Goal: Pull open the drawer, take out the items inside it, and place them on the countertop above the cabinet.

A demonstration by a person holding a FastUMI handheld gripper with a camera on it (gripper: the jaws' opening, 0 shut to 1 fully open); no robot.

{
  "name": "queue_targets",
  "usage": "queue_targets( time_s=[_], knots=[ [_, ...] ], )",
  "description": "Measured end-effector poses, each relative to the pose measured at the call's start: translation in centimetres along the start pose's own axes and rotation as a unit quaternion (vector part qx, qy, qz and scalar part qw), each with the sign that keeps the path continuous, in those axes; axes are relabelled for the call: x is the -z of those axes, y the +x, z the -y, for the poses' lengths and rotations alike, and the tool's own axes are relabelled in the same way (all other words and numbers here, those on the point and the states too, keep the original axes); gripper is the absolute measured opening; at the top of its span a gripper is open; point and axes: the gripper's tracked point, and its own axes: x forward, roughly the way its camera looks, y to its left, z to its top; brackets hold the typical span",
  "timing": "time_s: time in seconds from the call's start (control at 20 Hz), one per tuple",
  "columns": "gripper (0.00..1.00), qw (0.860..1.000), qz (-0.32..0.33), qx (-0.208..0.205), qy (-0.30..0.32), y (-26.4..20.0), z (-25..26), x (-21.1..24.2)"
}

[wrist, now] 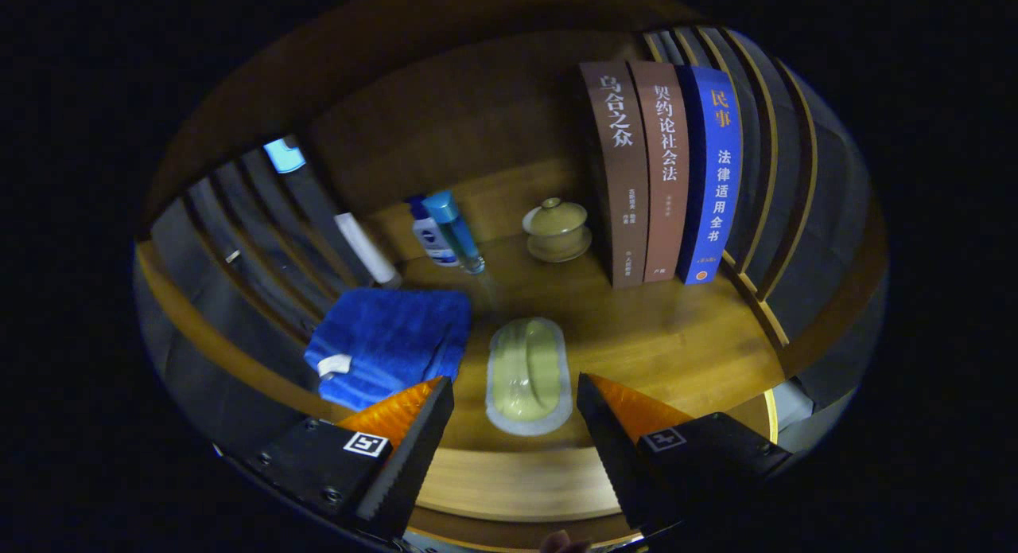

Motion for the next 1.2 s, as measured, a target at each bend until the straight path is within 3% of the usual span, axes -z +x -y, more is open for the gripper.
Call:
queue_targets(
  time_s=[0.3, 0.65, 0.8, 1.2],
  knots=[
    [0.99, 0.990, 0.143, -0.010, -0.005, -8.6, -0.2, 0.9],
    [0.99, 0.967, 0.253, -0.019, -0.014, -14.7, 0.3, 7.7],
    [0.99, 0.962, 0.272, 0.000, -0.033, -15.3, 1.0, 12.1],
    [0.99, 0.956, 0.271, 0.030, -0.104, -11.4, 1.2, 22.9]
  ],
)
